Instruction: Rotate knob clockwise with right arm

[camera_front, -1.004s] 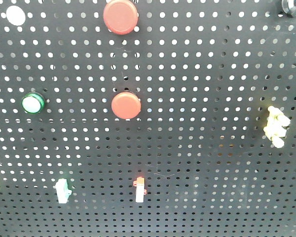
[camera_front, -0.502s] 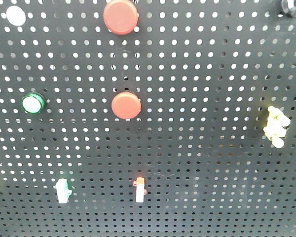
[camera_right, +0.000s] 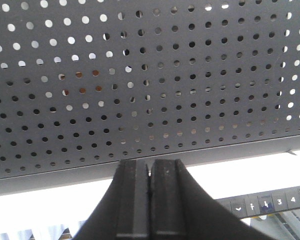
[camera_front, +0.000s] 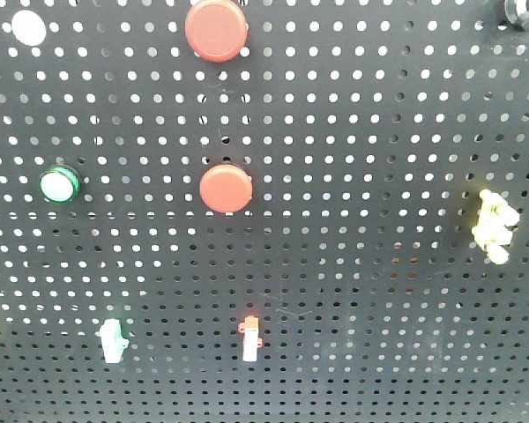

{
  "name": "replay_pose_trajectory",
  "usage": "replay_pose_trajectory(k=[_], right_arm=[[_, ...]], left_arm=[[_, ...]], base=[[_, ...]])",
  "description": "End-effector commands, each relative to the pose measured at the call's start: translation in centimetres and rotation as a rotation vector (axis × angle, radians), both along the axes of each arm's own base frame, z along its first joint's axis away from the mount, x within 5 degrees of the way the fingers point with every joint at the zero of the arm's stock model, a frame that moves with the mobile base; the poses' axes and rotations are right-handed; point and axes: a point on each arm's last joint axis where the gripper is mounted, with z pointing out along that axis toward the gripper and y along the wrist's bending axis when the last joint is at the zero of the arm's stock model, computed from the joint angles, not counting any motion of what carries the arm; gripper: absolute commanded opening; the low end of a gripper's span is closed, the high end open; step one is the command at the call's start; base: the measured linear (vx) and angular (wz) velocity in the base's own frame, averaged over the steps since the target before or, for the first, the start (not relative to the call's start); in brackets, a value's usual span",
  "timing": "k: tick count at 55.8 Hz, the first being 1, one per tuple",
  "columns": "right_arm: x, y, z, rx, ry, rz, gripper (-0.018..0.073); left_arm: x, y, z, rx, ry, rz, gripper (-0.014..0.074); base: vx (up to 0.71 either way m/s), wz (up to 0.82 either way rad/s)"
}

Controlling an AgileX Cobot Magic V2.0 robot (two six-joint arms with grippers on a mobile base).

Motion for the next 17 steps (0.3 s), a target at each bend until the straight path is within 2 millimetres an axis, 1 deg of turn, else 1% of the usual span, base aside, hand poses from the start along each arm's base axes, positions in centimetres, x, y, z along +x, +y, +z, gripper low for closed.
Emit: replay_pose_trajectory(k=[1,17], right_arm=[[-0.05,0.02,0.57,-0.027,-0.085,-0.001,-0.0011],[-0.05,0.02,0.57,-0.027,-0.085,-0.001,-0.0011]], left_arm=[[-0.08,-0.07,-0.33,-0.014,-0.060,-0.013,-0.0006],[-0.08,-0.07,-0.33,-0.014,-0.060,-0.013,-0.0006]], base=[[0.00,0.00],[0.00,0.00]])
